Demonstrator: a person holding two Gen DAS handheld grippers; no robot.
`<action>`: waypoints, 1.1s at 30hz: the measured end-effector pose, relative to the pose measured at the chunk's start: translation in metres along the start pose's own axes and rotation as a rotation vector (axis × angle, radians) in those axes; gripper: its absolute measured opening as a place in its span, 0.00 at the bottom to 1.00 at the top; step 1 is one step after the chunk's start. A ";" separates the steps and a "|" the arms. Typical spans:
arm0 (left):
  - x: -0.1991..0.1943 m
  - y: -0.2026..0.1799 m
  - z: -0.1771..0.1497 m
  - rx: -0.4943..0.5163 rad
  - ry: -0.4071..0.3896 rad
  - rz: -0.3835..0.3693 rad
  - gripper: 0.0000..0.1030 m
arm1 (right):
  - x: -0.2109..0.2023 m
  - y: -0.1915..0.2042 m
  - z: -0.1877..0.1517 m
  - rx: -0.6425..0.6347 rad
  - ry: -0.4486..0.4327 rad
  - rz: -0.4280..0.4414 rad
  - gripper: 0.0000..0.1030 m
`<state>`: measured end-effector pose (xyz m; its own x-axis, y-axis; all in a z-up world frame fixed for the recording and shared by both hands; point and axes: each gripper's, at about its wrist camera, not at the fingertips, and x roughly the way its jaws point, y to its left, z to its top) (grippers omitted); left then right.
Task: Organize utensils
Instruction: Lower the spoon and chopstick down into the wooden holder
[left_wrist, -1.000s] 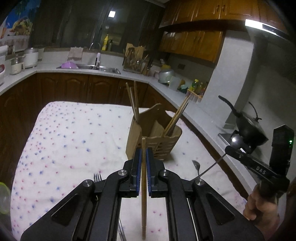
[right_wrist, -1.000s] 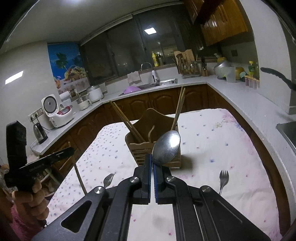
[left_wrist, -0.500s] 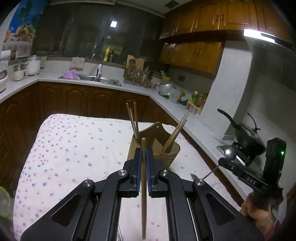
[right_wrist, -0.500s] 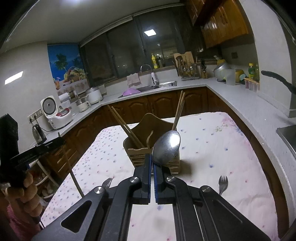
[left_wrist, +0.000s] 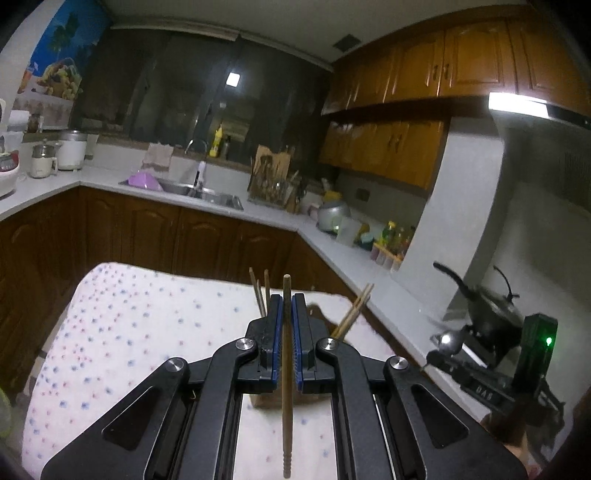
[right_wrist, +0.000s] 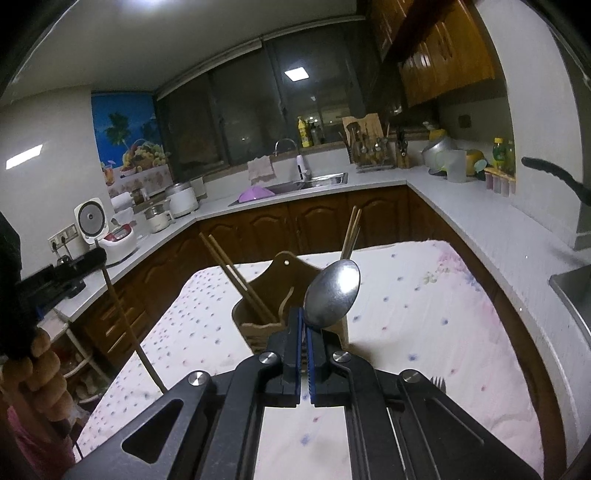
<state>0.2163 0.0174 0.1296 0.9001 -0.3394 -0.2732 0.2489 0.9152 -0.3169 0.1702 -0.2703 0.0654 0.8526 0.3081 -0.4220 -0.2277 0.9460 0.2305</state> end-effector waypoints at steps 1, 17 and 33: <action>0.001 0.000 0.003 -0.003 -0.008 -0.001 0.04 | 0.001 -0.001 0.003 -0.001 -0.004 -0.002 0.02; 0.049 -0.010 0.053 -0.030 -0.219 0.040 0.04 | 0.038 -0.016 0.057 -0.055 -0.068 -0.074 0.02; 0.127 0.022 0.001 -0.072 -0.160 0.148 0.04 | 0.114 -0.024 0.039 -0.075 0.057 -0.080 0.02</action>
<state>0.3367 -0.0051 0.0882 0.9716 -0.1587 -0.1758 0.0889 0.9325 -0.3500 0.2915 -0.2621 0.0463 0.8417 0.2343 -0.4866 -0.1960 0.9721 0.1290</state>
